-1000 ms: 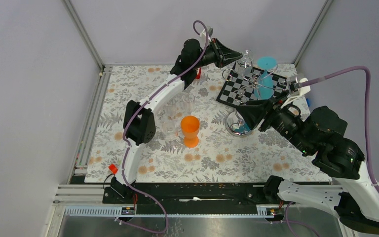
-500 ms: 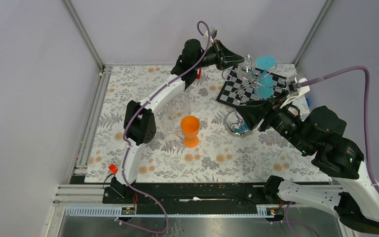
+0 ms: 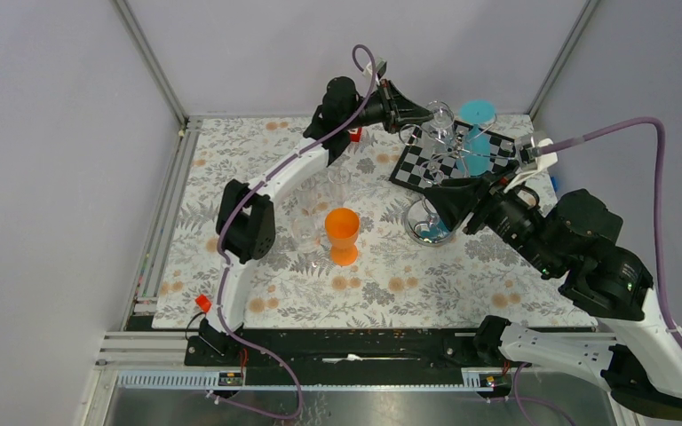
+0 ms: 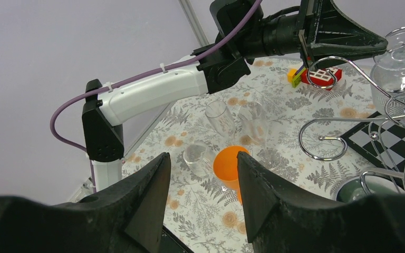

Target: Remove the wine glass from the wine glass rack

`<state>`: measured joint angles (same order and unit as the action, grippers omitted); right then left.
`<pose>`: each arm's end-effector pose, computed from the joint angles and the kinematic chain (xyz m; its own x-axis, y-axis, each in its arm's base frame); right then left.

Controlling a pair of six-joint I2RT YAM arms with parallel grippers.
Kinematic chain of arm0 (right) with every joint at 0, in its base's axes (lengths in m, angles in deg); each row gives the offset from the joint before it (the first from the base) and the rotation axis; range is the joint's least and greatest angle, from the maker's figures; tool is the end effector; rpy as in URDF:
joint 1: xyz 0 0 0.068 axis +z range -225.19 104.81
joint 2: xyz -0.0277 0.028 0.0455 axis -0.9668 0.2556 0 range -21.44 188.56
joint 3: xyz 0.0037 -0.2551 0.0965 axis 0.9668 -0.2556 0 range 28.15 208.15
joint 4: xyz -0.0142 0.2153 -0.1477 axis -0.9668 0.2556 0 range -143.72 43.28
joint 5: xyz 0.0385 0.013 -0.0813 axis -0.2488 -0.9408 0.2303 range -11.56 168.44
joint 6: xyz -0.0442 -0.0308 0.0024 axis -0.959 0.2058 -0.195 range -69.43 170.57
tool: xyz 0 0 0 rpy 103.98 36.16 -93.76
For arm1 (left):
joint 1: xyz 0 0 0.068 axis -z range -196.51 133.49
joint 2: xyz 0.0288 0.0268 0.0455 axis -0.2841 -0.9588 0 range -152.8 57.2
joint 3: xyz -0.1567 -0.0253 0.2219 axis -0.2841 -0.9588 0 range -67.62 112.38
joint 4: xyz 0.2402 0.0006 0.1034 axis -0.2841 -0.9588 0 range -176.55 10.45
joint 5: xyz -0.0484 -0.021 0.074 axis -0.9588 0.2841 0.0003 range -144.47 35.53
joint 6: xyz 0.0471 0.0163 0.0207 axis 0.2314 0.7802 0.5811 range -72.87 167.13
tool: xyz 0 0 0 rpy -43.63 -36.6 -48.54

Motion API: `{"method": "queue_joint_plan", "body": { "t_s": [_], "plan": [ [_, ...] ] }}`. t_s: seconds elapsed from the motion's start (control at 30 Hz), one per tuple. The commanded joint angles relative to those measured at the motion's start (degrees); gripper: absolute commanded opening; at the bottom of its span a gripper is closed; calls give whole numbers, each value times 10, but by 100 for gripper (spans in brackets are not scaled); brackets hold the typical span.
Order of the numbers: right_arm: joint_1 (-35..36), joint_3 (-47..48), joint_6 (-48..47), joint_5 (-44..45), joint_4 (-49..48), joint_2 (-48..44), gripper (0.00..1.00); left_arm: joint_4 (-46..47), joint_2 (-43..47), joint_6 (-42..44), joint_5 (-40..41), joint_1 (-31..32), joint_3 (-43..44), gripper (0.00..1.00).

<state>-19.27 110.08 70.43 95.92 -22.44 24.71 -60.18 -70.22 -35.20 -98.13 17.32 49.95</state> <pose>0.0696 0.0838 0.5043 -0.1702 0.3270 -0.9296 -0.6000 0.7139 0.3610 0.4270 -0.3157 0.3569 -0.9413 -0.2324 -0.2450 0.2656 -0.0617 -0.9621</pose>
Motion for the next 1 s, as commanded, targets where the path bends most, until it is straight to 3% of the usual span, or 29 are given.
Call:
{"method": "queue_joint_plan", "body": {
  "t_s": [0.0, 0.5, 0.73, 0.97],
  "plan": [
    [-1, 5, 8, 10, -33, 8, 56, 70, 77, 13, -18, -10, -4, 0],
    [-1, 3, 17, 11, -35, 10, 57, 93, 130, 22, -17, -37, -86, 0],
    [-1, -1, 16, -13, -38, 7, 69, 104, 142, 19, -18, -59, -100, 0],
    [-1, -24, 18, -32, -71, -4, 84, 149, 206, 11, 4, -100, -188, 0]
  ]
}}
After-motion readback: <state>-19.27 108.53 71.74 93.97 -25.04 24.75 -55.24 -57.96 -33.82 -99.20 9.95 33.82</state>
